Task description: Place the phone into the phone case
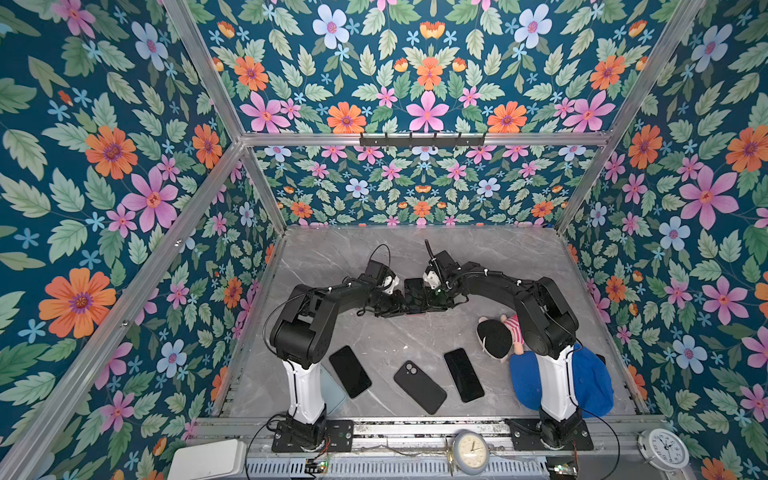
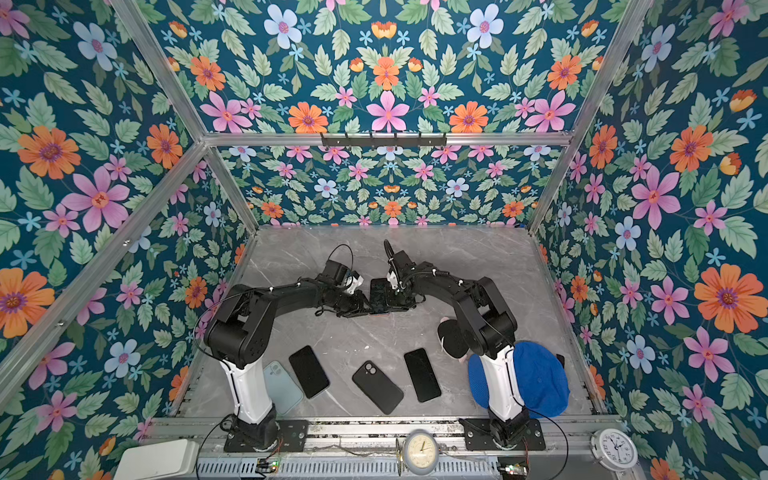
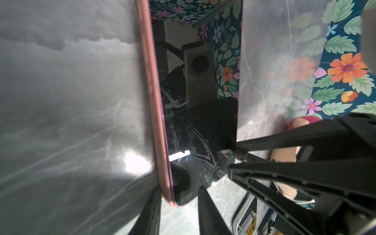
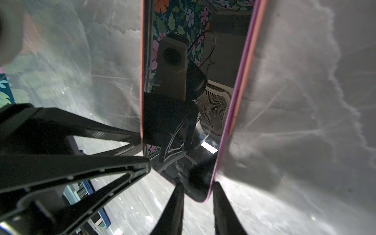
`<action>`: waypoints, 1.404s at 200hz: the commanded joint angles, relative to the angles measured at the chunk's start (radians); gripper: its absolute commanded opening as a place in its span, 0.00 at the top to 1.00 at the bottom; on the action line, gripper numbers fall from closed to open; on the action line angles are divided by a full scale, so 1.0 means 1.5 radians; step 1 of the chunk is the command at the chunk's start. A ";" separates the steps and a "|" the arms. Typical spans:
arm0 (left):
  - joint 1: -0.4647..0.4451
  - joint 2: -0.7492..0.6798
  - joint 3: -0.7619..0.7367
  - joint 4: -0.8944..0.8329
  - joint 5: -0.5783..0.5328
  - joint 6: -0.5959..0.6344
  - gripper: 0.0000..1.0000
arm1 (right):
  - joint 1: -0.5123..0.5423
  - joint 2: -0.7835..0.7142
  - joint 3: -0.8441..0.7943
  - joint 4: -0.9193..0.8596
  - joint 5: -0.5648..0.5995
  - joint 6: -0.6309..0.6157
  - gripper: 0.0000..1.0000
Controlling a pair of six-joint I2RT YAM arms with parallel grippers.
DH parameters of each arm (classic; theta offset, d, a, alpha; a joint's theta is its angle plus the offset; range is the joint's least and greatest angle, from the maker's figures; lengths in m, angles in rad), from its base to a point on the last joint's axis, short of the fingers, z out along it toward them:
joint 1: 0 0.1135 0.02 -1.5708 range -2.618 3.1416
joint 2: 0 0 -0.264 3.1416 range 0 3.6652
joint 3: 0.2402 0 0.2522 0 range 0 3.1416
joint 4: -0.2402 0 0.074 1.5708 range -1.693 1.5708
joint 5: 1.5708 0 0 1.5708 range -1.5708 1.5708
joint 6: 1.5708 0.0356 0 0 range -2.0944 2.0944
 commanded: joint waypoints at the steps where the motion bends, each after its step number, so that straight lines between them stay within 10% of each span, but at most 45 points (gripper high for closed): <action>1: -0.004 0.007 -0.009 -0.007 0.001 -0.013 0.68 | 0.003 0.005 -0.003 0.029 -0.039 0.010 0.78; 281: -0.019 -0.003 -0.028 0.044 0.019 -0.043 0.71 | 0.006 0.017 -0.054 0.100 -0.066 0.054 0.93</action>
